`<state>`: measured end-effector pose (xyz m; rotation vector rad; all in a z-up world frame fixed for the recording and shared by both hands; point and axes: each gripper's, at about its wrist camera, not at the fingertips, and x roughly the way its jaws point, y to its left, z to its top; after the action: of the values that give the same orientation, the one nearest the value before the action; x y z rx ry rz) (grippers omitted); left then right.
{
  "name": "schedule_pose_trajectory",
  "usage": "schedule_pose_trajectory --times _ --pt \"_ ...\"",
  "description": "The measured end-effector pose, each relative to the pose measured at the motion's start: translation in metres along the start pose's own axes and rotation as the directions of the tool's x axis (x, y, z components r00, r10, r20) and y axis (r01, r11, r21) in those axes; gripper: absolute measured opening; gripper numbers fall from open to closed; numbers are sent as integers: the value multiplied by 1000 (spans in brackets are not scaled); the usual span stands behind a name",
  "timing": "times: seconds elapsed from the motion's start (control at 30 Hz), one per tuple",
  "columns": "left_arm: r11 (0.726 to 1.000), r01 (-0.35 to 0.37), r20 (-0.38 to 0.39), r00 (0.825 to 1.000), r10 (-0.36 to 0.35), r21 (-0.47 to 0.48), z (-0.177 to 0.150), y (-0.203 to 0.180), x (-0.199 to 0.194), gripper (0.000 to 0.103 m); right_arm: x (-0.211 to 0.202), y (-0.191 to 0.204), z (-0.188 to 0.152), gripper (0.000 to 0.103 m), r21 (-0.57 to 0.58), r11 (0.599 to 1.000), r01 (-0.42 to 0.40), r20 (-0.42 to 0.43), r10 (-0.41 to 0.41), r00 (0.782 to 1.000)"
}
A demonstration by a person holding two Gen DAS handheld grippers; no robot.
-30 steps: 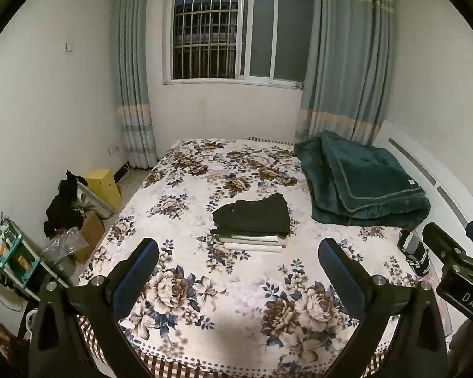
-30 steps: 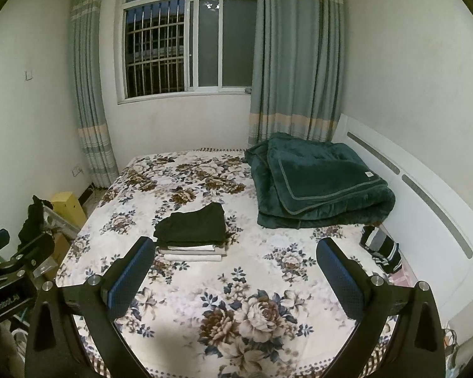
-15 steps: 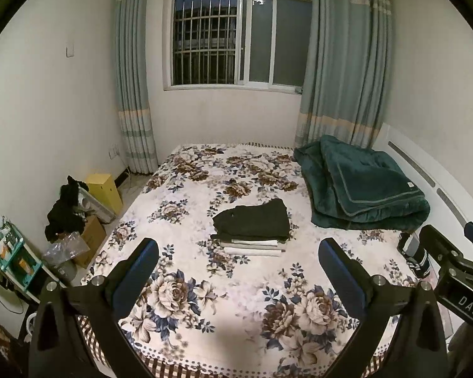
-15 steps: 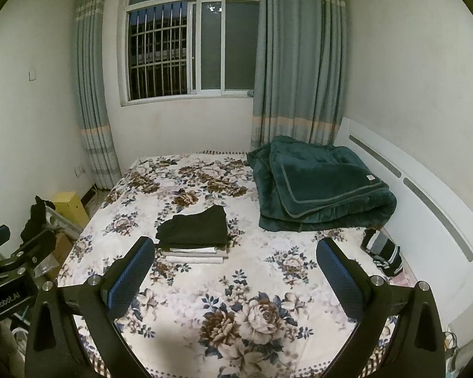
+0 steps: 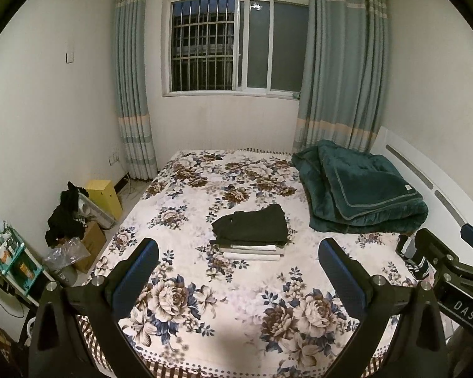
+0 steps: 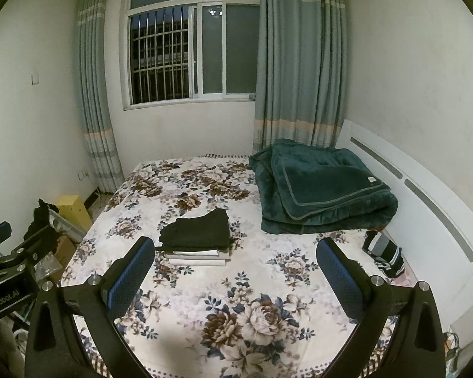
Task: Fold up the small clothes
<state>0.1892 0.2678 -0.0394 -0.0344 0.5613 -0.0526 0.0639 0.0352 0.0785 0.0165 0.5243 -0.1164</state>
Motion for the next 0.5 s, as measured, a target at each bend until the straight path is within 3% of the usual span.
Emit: schedule_pose_trajectory --times 0.5 --pt "1000 -7 23 1000 7 5 5 3 -7 103 -2 2 -1 103 3 1000 3 5 -3 1000"
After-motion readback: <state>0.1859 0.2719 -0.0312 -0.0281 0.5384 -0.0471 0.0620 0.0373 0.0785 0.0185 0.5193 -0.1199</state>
